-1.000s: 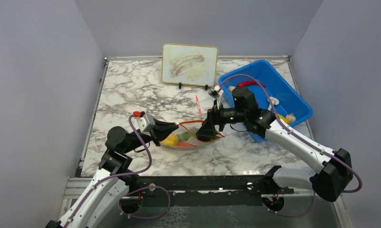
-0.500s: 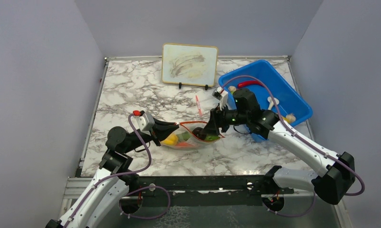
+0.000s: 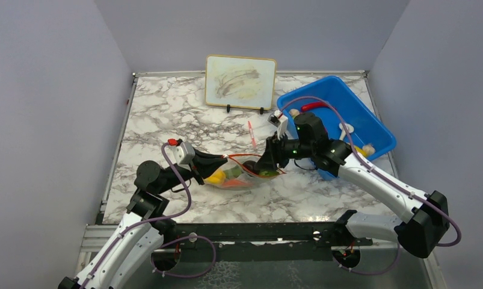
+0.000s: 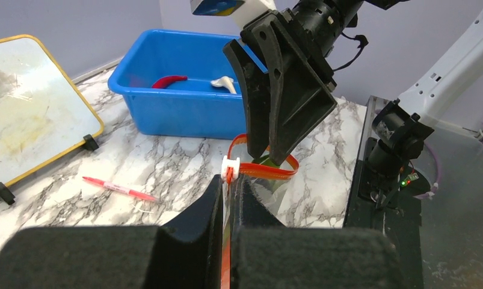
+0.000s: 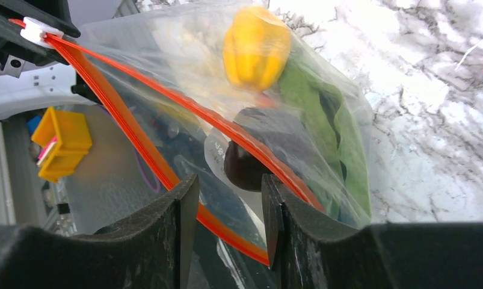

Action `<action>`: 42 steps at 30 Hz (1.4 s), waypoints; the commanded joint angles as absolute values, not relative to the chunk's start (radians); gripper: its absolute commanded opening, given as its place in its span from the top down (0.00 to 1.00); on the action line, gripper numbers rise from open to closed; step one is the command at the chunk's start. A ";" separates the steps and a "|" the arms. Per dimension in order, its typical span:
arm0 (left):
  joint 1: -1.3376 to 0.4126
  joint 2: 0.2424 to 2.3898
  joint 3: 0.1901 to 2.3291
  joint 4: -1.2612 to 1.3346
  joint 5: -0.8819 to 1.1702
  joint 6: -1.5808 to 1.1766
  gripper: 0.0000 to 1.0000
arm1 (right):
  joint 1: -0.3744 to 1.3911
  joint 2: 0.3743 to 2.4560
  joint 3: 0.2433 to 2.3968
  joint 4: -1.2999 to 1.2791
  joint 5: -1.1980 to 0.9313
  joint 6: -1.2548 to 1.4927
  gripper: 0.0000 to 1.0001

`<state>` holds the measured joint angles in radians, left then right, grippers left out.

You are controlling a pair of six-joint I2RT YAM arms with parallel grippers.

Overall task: Place the food in the zip-top bag and seal the zipper
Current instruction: Place the fake vegetable in the zipper food storage bag.

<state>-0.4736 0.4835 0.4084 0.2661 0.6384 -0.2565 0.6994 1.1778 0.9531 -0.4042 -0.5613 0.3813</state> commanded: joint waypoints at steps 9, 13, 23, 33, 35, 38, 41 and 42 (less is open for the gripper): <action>-0.479 0.491 0.390 0.360 0.643 -0.304 1.00 | 0.803 1.273 0.922 -0.313 -0.428 0.513 0.54; -0.479 0.491 0.388 0.361 0.644 -0.301 1.00 | 0.839 1.293 0.919 -0.183 -0.483 0.563 0.55; -0.480 0.480 0.383 0.360 0.650 -0.303 1.00 | 0.862 1.328 0.934 -0.125 -0.468 0.572 0.55; -0.479 0.480 0.385 0.353 0.648 -0.282 1.00 | 0.862 1.238 1.086 -0.409 -0.300 0.384 0.50; -0.479 0.479 0.387 0.345 0.646 -0.276 1.00 | 0.862 1.227 1.125 -0.471 -0.222 0.345 0.50; -0.479 0.480 0.395 0.311 0.634 -0.252 1.00 | 0.861 1.218 1.185 -0.536 -0.130 0.285 0.49; -0.479 0.479 0.403 0.281 0.625 -0.231 1.00 | 0.845 1.229 1.257 -0.597 -0.018 0.239 0.49; -0.479 0.480 0.404 0.276 0.624 -0.227 1.00 | 0.829 1.235 1.279 -0.617 0.007 0.227 0.49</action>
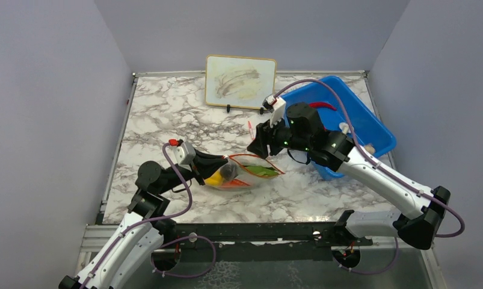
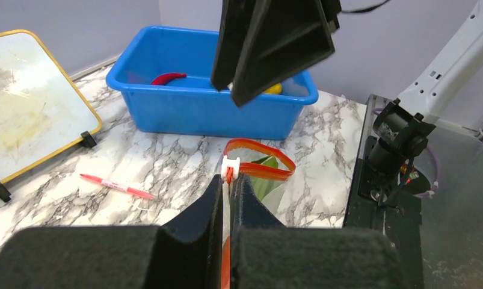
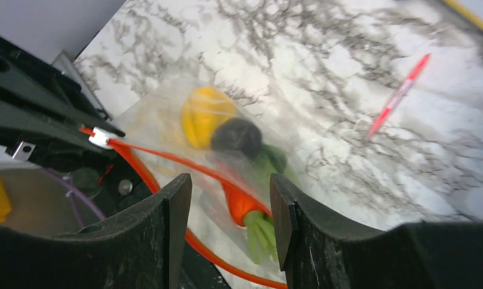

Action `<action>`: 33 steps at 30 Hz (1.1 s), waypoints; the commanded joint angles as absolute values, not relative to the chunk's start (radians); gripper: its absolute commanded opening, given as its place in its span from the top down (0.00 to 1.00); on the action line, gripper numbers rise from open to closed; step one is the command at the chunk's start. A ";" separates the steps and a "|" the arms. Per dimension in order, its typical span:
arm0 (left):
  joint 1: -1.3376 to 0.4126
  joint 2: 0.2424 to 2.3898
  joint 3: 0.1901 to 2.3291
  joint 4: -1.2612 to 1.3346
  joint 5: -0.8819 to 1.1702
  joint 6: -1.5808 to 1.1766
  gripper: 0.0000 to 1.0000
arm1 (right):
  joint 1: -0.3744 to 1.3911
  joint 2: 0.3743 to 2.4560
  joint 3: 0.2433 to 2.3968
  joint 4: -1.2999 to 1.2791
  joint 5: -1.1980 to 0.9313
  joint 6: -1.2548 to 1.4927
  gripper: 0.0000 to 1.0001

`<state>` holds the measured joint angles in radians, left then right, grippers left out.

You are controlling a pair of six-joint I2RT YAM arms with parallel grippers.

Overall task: Place the food in the zip-top bag and seal the zipper
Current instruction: Place the fake vegetable in the zipper food storage bag, then pick up the fake fruit from the bin.

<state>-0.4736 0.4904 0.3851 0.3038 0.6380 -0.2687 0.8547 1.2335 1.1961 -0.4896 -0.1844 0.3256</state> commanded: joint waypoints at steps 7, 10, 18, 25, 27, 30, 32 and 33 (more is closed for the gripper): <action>-0.479 0.475 0.406 0.270 0.623 -0.222 1.00 | 0.645 1.255 1.358 -0.649 0.120 0.198 0.48; -0.479 0.474 0.406 0.269 0.621 -0.220 1.00 | 0.588 1.268 1.349 -0.611 0.276 0.210 0.48; -0.479 0.472 0.405 0.266 0.623 -0.218 1.00 | 0.375 1.348 1.323 -0.514 0.424 0.185 0.48; -0.480 0.465 0.409 0.258 0.621 -0.209 1.00 | 0.242 1.494 1.272 -0.397 0.360 0.151 0.48; -0.480 0.464 0.408 0.258 0.621 -0.207 1.00 | 0.203 1.547 1.273 -0.358 0.317 0.165 0.47; -0.480 0.463 0.411 0.257 0.620 -0.203 1.00 | 0.155 1.627 1.301 -0.344 0.275 0.271 0.47; -0.480 0.460 0.413 0.252 0.619 -0.197 1.00 | 0.150 1.675 1.322 -0.345 0.293 0.336 0.47; -0.482 0.457 0.414 0.247 0.618 -0.193 1.00 | 0.150 1.700 1.336 -0.342 0.299 0.351 0.47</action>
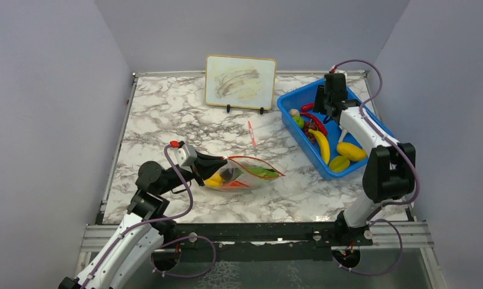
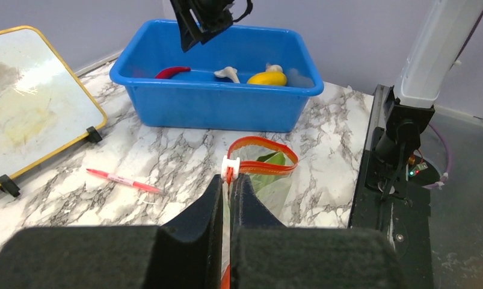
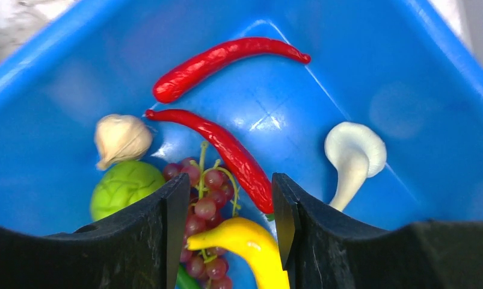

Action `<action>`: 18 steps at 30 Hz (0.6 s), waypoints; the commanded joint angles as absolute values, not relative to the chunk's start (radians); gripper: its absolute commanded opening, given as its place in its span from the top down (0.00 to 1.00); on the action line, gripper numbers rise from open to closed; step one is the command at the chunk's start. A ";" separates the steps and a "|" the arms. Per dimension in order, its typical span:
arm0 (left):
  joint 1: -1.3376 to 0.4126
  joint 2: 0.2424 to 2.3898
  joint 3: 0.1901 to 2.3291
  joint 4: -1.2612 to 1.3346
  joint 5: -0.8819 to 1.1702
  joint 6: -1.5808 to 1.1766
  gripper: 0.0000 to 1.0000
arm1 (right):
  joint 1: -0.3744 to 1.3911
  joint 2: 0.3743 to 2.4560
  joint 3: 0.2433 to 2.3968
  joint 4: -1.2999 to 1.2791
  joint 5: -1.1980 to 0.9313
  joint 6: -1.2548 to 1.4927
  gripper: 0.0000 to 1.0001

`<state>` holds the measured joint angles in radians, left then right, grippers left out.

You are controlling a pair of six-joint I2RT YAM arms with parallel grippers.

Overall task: Place the food in the zip-top bag and seal the zipper
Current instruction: Pick up the fake fruit from the bin.

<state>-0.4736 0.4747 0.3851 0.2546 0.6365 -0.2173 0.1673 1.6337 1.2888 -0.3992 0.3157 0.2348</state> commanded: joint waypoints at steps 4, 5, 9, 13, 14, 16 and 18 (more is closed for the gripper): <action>-0.485 0.462 0.416 0.233 0.612 -0.184 1.00 | 0.150 1.793 1.377 -0.270 0.246 0.222 0.45; -0.485 0.465 0.416 0.233 0.613 -0.183 1.00 | 0.149 1.821 1.400 -0.272 0.237 0.181 0.44; -0.485 0.480 0.417 0.232 0.614 -0.178 1.00 | 0.149 1.895 1.492 -0.440 0.190 0.035 0.43; -0.485 0.493 0.419 0.223 0.612 -0.174 1.00 | 0.147 1.842 1.432 -0.442 0.147 -0.054 0.40; -0.485 0.497 0.418 0.222 0.612 -0.173 1.00 | 0.147 1.820 1.410 -0.419 0.141 -0.055 0.40; -0.485 0.503 0.420 0.224 0.611 -0.171 1.00 | 0.145 1.763 1.340 -0.362 0.080 -0.094 0.41; -0.485 0.507 0.420 0.221 0.608 -0.168 1.00 | 0.146 1.734 1.282 -0.286 0.034 -0.146 0.41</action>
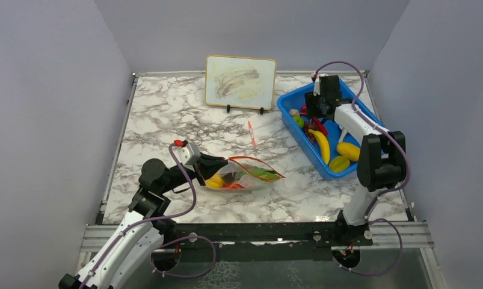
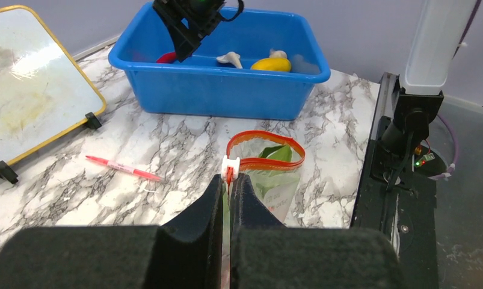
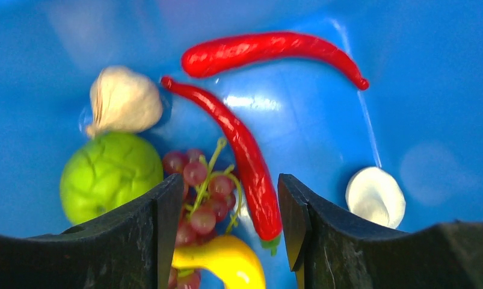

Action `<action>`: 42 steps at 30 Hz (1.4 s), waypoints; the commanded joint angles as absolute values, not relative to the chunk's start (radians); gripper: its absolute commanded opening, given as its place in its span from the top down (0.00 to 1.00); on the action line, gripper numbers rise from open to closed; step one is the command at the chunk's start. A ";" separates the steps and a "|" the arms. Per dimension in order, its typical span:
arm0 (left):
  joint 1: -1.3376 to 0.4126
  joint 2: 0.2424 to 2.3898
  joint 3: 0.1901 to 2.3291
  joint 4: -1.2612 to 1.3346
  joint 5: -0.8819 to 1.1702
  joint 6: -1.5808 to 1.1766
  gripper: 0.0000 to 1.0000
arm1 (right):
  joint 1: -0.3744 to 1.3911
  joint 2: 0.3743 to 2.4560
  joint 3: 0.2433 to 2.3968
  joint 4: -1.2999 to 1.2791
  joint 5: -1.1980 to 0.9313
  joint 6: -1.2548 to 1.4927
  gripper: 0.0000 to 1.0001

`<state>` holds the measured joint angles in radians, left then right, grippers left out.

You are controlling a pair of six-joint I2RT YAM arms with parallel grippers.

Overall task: Place the food in the zip-top bag and seal the zipper
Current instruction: Pick up the fake fruit from the bin.

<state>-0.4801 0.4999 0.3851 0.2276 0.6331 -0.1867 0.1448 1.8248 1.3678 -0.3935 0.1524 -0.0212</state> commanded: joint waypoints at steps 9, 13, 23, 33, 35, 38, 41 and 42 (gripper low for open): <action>-0.485 0.493 0.416 0.211 0.601 -0.166 1.00 | 0.133 1.854 1.282 -0.351 0.099 -0.249 0.44; -0.485 0.495 0.415 0.210 0.603 -0.167 1.00 | 0.110 1.888 1.290 -0.318 0.057 -0.263 0.40; -0.485 0.490 0.414 0.210 0.588 -0.169 1.00 | 0.068 2.008 1.317 -0.354 0.007 -0.263 0.40; -0.485 0.461 0.405 0.207 0.572 -0.177 1.00 | 0.065 2.005 1.291 -0.389 -0.031 -0.233 0.65; -0.485 0.469 0.401 0.225 0.577 -0.181 1.00 | 0.066 1.981 1.303 -0.413 -0.018 -0.256 0.68; -0.483 0.488 0.425 0.197 0.578 -0.147 1.00 | 0.066 1.908 1.283 -0.416 0.032 -0.272 0.74; -0.483 0.479 0.424 0.194 0.577 -0.145 1.00 | 0.066 1.832 1.277 -0.422 0.052 -0.251 0.77; -0.483 0.479 0.421 0.195 0.576 -0.151 1.00 | 0.066 1.805 1.273 -0.422 0.038 -0.246 0.77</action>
<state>-0.4801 0.4873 0.3870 0.1928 0.5980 -0.1650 0.0700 1.9240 1.2873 -0.3740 0.0174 -0.2508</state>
